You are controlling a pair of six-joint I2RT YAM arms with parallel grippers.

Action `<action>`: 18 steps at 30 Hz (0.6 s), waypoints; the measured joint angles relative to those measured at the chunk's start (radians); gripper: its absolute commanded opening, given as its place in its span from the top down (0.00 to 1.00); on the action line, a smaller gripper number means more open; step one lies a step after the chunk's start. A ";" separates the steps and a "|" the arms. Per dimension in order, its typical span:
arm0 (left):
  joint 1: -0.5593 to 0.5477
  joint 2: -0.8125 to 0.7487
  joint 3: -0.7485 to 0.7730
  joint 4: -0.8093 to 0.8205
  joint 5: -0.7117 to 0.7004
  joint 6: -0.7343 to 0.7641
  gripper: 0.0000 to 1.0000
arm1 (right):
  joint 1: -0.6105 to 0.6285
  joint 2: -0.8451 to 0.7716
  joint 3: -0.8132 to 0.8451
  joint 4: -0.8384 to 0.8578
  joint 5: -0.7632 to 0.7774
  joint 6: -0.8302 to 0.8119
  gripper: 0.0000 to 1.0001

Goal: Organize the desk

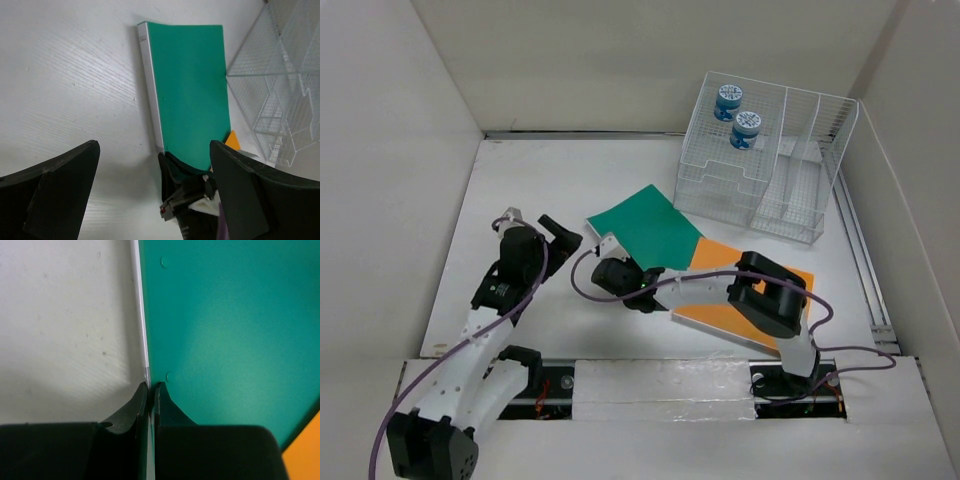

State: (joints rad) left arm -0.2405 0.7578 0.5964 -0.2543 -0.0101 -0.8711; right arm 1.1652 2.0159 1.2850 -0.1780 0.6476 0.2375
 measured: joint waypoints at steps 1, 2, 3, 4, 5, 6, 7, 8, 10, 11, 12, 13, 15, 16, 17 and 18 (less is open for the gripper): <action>0.000 0.024 -0.006 0.009 0.010 -0.004 0.11 | 0.005 -0.011 -0.018 0.012 0.007 0.002 1.00; 0.000 0.047 -0.010 0.018 0.018 -0.008 0.11 | 0.009 -0.032 -0.049 0.026 0.007 0.005 1.00; 0.000 0.077 -0.011 0.029 0.028 -0.012 0.12 | 0.014 -0.061 -0.084 0.037 0.002 0.011 1.00; 0.000 0.109 -0.013 0.041 0.041 -0.017 0.12 | 0.018 -0.098 -0.128 0.047 -0.008 0.020 1.00; 0.000 0.139 -0.015 0.057 0.054 -0.023 0.14 | 0.022 -0.139 -0.174 0.060 -0.021 0.026 1.00; 0.000 0.166 -0.021 0.078 0.067 -0.029 0.15 | 0.023 -0.182 -0.219 0.074 -0.035 0.033 1.00; 0.000 0.188 -0.031 0.103 0.080 -0.032 0.16 | 0.026 -0.223 -0.259 0.083 -0.049 0.041 1.00; 0.000 0.204 -0.040 0.120 0.090 -0.038 0.17 | 0.026 -0.256 -0.286 0.086 -0.062 0.048 1.00; 0.000 0.232 -0.054 0.161 0.109 -0.056 0.17 | 0.027 -0.304 -0.325 0.106 -0.080 0.057 1.00; 0.000 0.251 -0.060 0.163 0.110 -0.056 0.17 | 0.027 -0.315 -0.334 0.115 -0.087 0.059 1.00; 0.000 0.266 -0.061 0.178 0.111 -0.063 0.17 | 0.027 -0.324 -0.344 0.128 -0.097 0.061 1.00; 0.000 0.280 -0.061 0.195 0.111 -0.068 0.17 | 0.026 -0.333 -0.354 0.143 -0.107 0.063 1.00; 0.000 0.311 -0.061 0.243 0.112 -0.076 0.15 | 0.027 -0.349 -0.373 0.164 -0.126 0.066 1.00; 0.000 0.327 -0.061 0.266 0.116 -0.078 0.15 | 0.028 -0.354 -0.380 0.172 -0.134 0.066 1.00; 0.000 0.343 -0.061 0.290 0.122 -0.081 0.15 | 0.028 -0.358 -0.384 0.180 -0.144 0.066 1.00; 0.000 0.358 -0.061 0.312 0.129 -0.082 0.15 | 0.028 -0.359 -0.385 0.186 -0.152 0.066 1.00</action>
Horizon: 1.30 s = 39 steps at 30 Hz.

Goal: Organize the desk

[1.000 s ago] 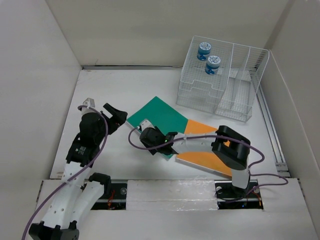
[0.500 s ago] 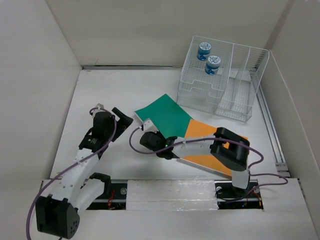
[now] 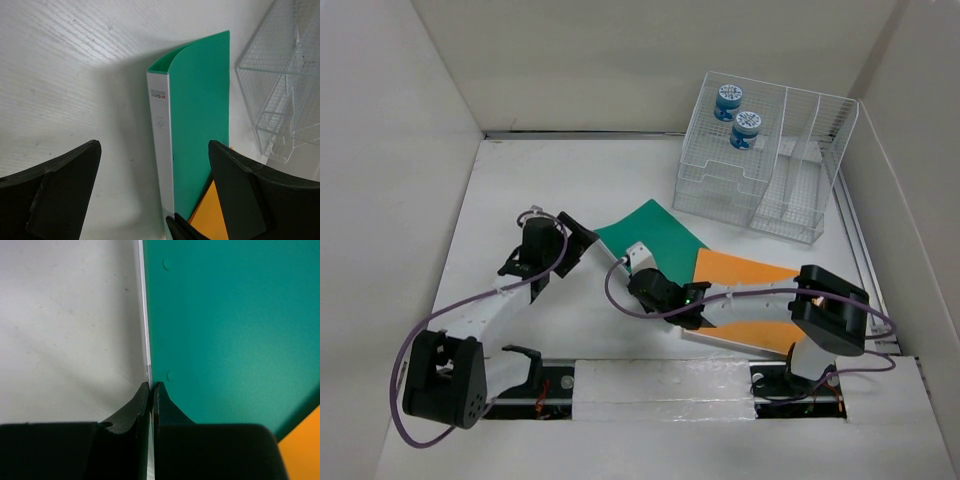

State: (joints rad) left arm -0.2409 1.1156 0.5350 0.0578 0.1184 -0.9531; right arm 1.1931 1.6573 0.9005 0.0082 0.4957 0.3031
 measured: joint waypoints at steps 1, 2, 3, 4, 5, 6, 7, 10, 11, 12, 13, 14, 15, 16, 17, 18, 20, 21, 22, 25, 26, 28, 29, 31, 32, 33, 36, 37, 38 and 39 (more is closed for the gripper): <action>0.000 0.017 0.000 0.024 0.009 -0.002 0.15 | 0.001 0.000 0.000 0.006 -0.007 0.000 1.00; 0.000 0.033 0.000 0.048 0.016 -0.002 0.15 | 0.004 0.000 0.000 0.010 -0.012 0.000 1.00; 0.000 0.047 0.000 0.066 0.020 -0.002 0.16 | 0.007 0.000 0.000 0.015 -0.015 0.000 1.00; 0.000 0.063 0.000 0.083 0.023 -0.002 0.16 | 0.010 0.000 0.000 0.021 -0.020 0.000 1.00; 0.000 0.079 0.001 0.097 0.023 -0.001 0.18 | 0.014 0.000 0.000 0.027 -0.026 0.000 1.00; 0.000 0.096 0.002 0.108 0.022 0.000 0.19 | 0.019 -0.002 0.000 0.031 -0.030 0.000 1.00; 0.000 0.114 0.002 0.116 0.020 0.001 0.21 | 0.025 -0.005 0.000 0.032 -0.034 0.000 1.00; 0.000 0.160 0.002 0.141 0.011 0.000 0.30 | 0.040 -0.024 -0.002 0.036 -0.039 -0.001 1.00; 0.000 0.173 0.002 0.154 0.009 -0.003 0.31 | 0.045 -0.032 -0.002 0.039 -0.042 -0.001 1.00; 0.000 0.183 0.002 0.165 0.008 -0.003 0.35 | 0.049 -0.047 -0.003 0.044 -0.048 -0.001 1.00; 0.000 0.194 0.002 0.180 0.005 -0.004 0.35 | 0.052 -0.056 -0.005 0.048 -0.051 -0.001 1.00; 0.000 0.205 0.002 0.194 0.000 -0.005 0.41 | 0.054 -0.070 -0.010 0.053 -0.055 -0.001 1.00; 0.000 0.217 0.002 0.209 -0.003 -0.007 0.44 | 0.058 -0.087 -0.014 0.053 -0.057 0.000 1.00; 0.000 0.230 0.002 0.222 -0.006 -0.008 0.50 | 0.059 -0.101 -0.017 0.053 -0.060 0.000 1.00; 0.000 0.242 0.002 0.237 -0.006 -0.009 0.64 | 0.060 -0.113 -0.018 0.054 -0.064 0.000 1.00; 0.000 0.251 0.002 0.257 -0.002 -0.013 0.76 | 0.060 -0.119 -0.018 0.057 -0.067 0.000 1.00; 0.000 0.259 -0.001 0.308 0.014 -0.026 1.00 | 0.060 -0.124 -0.018 0.063 -0.069 0.000 1.00; 0.000 0.259 -0.002 0.327 0.033 -0.037 1.00 | 0.060 -0.122 -0.018 0.063 -0.071 0.001 1.00; 0.000 0.257 -0.002 0.345 0.050 -0.035 1.00 | 0.060 -0.117 -0.020 0.060 -0.071 0.001 1.00; -0.006 0.251 -0.009 0.383 0.063 -0.025 1.00 | 0.058 -0.112 -0.026 0.060 -0.069 0.002 0.99; -0.006 0.243 -0.017 0.389 0.063 -0.025 1.00 | 0.059 -0.112 -0.026 0.060 -0.069 0.003 0.91; -0.006 0.203 -0.039 0.386 0.052 -0.020 1.00 | 0.059 -0.113 -0.024 0.053 -0.069 0.014 0.55; -0.006 0.174 -0.047 0.375 0.046 -0.021 1.00 | 0.061 -0.113 -0.018 0.040 -0.063 0.016 0.45; -0.006 0.110 -0.050 0.338 0.032 -0.021 1.00 | 0.073 -0.113 0.005 0.004 -0.045 0.021 0.21; -0.006 0.079 -0.050 0.321 0.026 -0.021 1.00 | 0.084 -0.113 0.022 -0.013 -0.031 0.015 0.15; -0.007 0.040 -0.049 0.298 0.021 -0.021 1.00 | 0.097 -0.113 0.040 -0.028 -0.020 0.015 0.09; -0.007 -0.060 -0.042 0.224 0.013 -0.022 1.00 | 0.139 -0.113 0.100 -0.062 0.008 0.011 0.03; -0.007 -0.089 -0.035 0.193 0.010 -0.021 1.00 | 0.150 -0.113 0.117 -0.071 0.018 0.009 0.02; -0.007 -0.108 -0.027 0.137 0.007 -0.021 1.00 | 0.160 -0.112 0.137 -0.084 0.033 0.006 0.00; -0.007 -0.130 -0.013 0.135 0.007 -0.021 1.00 | 0.170 -0.112 0.156 -0.090 0.049 0.002 0.00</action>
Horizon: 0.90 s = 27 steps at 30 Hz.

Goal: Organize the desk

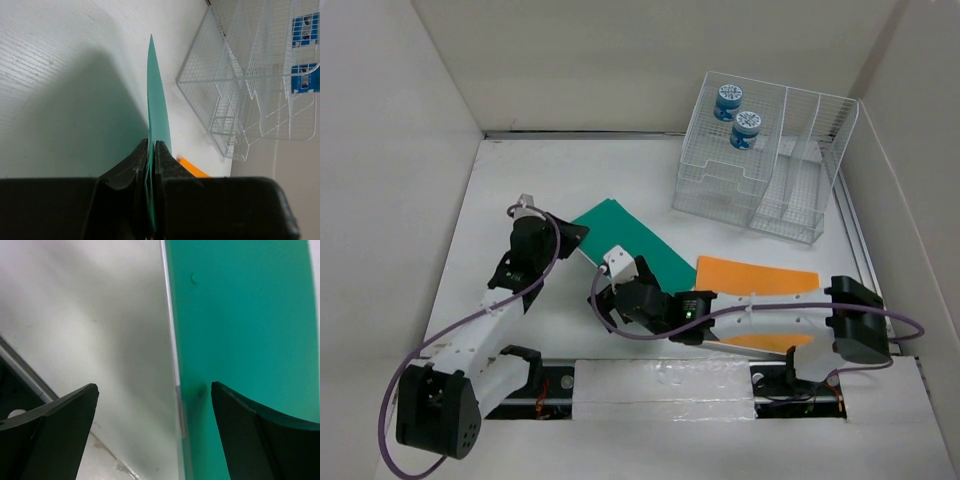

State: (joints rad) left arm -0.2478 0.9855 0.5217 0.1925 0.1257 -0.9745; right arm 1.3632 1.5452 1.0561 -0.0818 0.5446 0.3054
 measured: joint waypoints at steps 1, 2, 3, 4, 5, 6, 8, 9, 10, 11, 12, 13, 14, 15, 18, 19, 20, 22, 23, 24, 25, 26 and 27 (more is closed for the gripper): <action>0.000 -0.014 0.013 -0.027 -0.002 0.000 1.00 | 0.006 0.004 0.023 -0.014 0.015 -0.005 0.00; 0.000 -0.025 0.021 -0.047 -0.002 0.000 1.00 | 0.009 0.017 0.053 -0.028 0.034 -0.014 0.00; 0.000 -0.039 0.028 -0.067 -0.001 0.000 1.00 | 0.009 0.039 0.085 -0.032 0.053 -0.023 0.00; 0.000 -0.053 0.029 -0.082 0.000 0.000 1.00 | 0.009 0.062 0.115 -0.035 0.071 -0.034 0.00; 0.000 -0.066 0.029 -0.098 0.003 -0.002 1.00 | 0.009 0.093 0.150 -0.039 0.095 -0.048 0.00; 0.000 -0.078 0.029 -0.114 0.007 -0.002 1.00 | 0.008 0.128 0.180 -0.039 0.121 -0.059 0.00; 0.000 -0.095 0.029 -0.143 0.016 -0.003 1.00 | 0.005 0.198 0.227 -0.042 0.168 -0.083 0.01; 0.000 -0.103 0.029 -0.159 0.020 -0.002 1.00 | 0.001 0.228 0.241 -0.044 0.187 -0.094 0.03; 0.000 -0.109 0.029 -0.173 0.022 -0.002 1.00 | -0.002 0.253 0.250 -0.045 0.201 -0.106 0.06; 0.000 -0.118 0.029 -0.191 0.024 0.000 1.00 | -0.007 0.274 0.254 -0.046 0.212 -0.116 0.14; 0.000 -0.127 0.029 -0.208 0.024 0.002 1.00 | -0.012 0.288 0.258 -0.048 0.221 -0.126 0.20; 0.000 -0.138 0.029 -0.225 0.024 0.005 1.00 | -0.019 0.302 0.263 -0.050 0.230 -0.132 0.26; 0.000 -0.149 0.029 -0.240 0.023 0.010 1.00 | -0.027 0.311 0.269 -0.050 0.238 -0.135 0.34; 0.001 -0.161 0.029 -0.250 0.020 0.015 1.00 | -0.035 0.317 0.275 -0.050 0.243 -0.140 0.56; -0.010 -0.189 0.040 -0.239 0.044 0.026 1.00 | -0.037 0.320 0.283 -0.055 0.206 -0.192 0.93; -0.013 -0.200 0.042 -0.244 0.048 0.036 0.99 | -0.032 0.320 0.284 -0.053 0.213 -0.196 1.00; -0.011 -0.210 0.042 -0.261 0.043 0.044 0.78 | -0.034 0.308 0.284 -0.053 0.229 -0.196 1.00; -0.003 -0.216 0.044 -0.266 0.046 0.039 0.57 | -0.038 0.297 0.279 -0.052 0.227 -0.196 1.00; -0.004 -0.218 0.051 -0.272 0.053 0.044 0.46 | -0.039 0.286 0.271 -0.051 0.225 -0.195 1.00; -0.006 -0.224 0.060 -0.285 0.060 0.042 0.38 | -0.041 0.271 0.261 -0.051 0.226 -0.190 1.00; -0.008 -0.232 0.071 -0.299 0.060 0.043 0.29 | -0.044 0.248 0.246 -0.052 0.225 -0.187 1.00; -0.008 -0.242 0.088 -0.314 0.060 0.048 0.26 | -0.048 0.218 0.229 -0.052 0.224 -0.188 1.00; -0.009 -0.254 0.109 -0.326 0.061 0.053 0.25 | -0.051 0.179 0.211 -0.053 0.220 -0.192 1.00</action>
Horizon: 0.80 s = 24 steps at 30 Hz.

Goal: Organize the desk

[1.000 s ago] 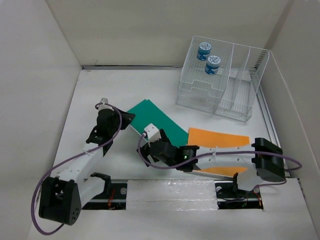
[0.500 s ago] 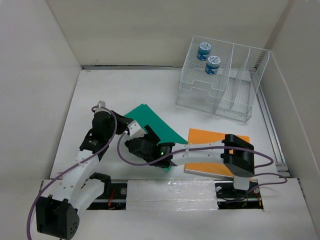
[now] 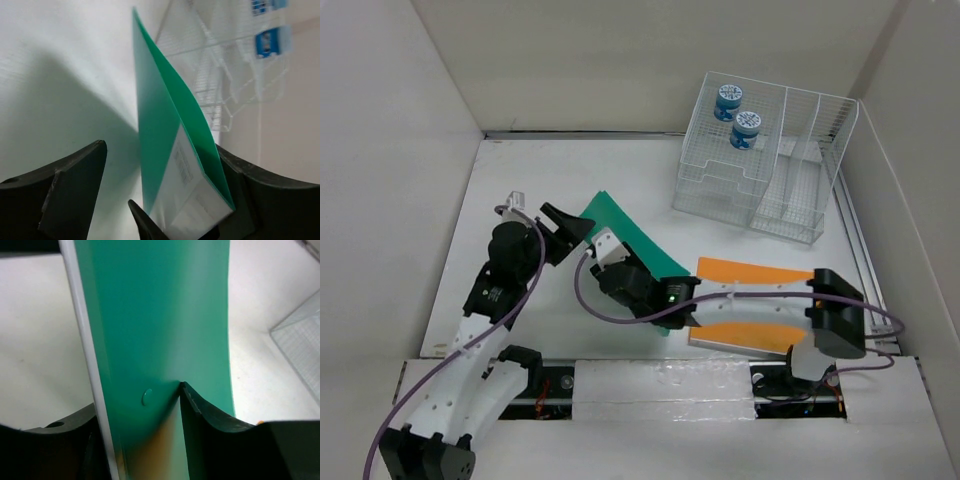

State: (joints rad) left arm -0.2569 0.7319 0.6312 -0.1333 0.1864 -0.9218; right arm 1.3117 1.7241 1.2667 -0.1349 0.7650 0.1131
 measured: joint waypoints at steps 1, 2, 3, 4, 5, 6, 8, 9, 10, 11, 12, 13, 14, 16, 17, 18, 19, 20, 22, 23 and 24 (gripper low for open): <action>-0.003 -0.013 0.026 -0.007 0.002 0.004 0.24 | -0.002 -0.045 -0.018 -0.001 -0.009 -0.008 1.00; -0.008 -0.029 0.059 -0.014 0.006 0.008 0.23 | -0.002 -0.092 -0.034 0.000 -0.017 -0.019 1.00; -0.013 -0.043 0.094 -0.018 0.008 0.014 0.23 | -0.002 -0.134 -0.045 0.001 -0.024 -0.029 1.00; -0.017 -0.060 0.136 -0.021 0.009 0.020 0.22 | -0.001 -0.186 -0.058 0.002 -0.035 -0.042 1.00; -0.018 -0.076 0.180 -0.027 0.006 0.024 0.21 | -0.001 -0.238 -0.068 0.003 -0.043 -0.051 1.00; -0.018 -0.090 0.227 -0.032 -0.004 0.028 0.21 | -0.002 -0.289 -0.076 0.002 -0.047 -0.056 1.00; -0.008 -0.111 0.307 -0.037 -0.045 0.043 0.22 | -0.019 -0.396 -0.087 0.010 -0.029 -0.052 1.00; 0.000 -0.122 0.332 -0.039 -0.052 0.050 0.22 | -0.040 -0.449 -0.087 0.016 -0.023 -0.052 1.00; 0.002 -0.137 0.348 -0.036 -0.054 0.054 0.22 | -0.061 -0.494 -0.087 0.032 -0.018 -0.055 1.00; 0.002 -0.152 0.354 -0.027 -0.049 0.058 0.22 | -0.087 -0.542 -0.087 0.050 -0.013 -0.060 1.00; 0.002 -0.163 0.352 -0.019 -0.036 0.060 0.23 | -0.112 -0.587 -0.086 0.063 -0.006 -0.071 1.00; 0.002 -0.166 0.346 -0.013 -0.020 0.061 0.24 | -0.145 -0.628 -0.082 0.075 -0.002 -0.084 1.00; 0.002 -0.166 0.332 -0.003 -0.002 0.061 0.24 | -0.176 -0.663 -0.076 0.084 -0.001 -0.098 1.00; 0.002 -0.159 0.288 0.002 0.029 0.067 0.25 | -0.244 -0.715 -0.051 0.098 0.002 -0.131 1.00; 0.002 -0.153 0.265 0.000 0.041 0.069 0.25 | -0.285 -0.729 -0.034 0.105 0.003 -0.152 1.00; 0.002 -0.146 0.248 -0.011 0.060 0.077 0.26 | -0.325 -0.739 -0.015 0.116 0.005 -0.174 1.00; 0.002 -0.138 0.227 -0.012 0.060 0.078 0.26 | -0.365 -0.743 0.003 0.130 0.012 -0.193 1.00; 0.002 -0.135 0.212 -0.014 0.071 0.085 0.26 | -0.411 -0.746 0.017 0.145 0.011 -0.216 1.00; 0.002 -0.133 0.189 -0.019 0.085 0.100 0.27 | -0.500 -0.745 0.032 0.181 -0.002 -0.256 1.00; 0.002 -0.135 0.178 -0.021 0.091 0.107 0.27 | -0.542 -0.743 0.034 0.198 -0.008 -0.271 1.00; 0.002 -0.141 0.168 -0.021 0.097 0.114 0.27 | -0.585 -0.742 0.034 0.218 -0.014 -0.290 1.00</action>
State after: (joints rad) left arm -0.2546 0.5911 0.7990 -0.1547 0.2829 -0.8078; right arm 0.7265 0.9817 1.3006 0.0834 0.7509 -0.1764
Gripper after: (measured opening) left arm 0.737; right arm 0.479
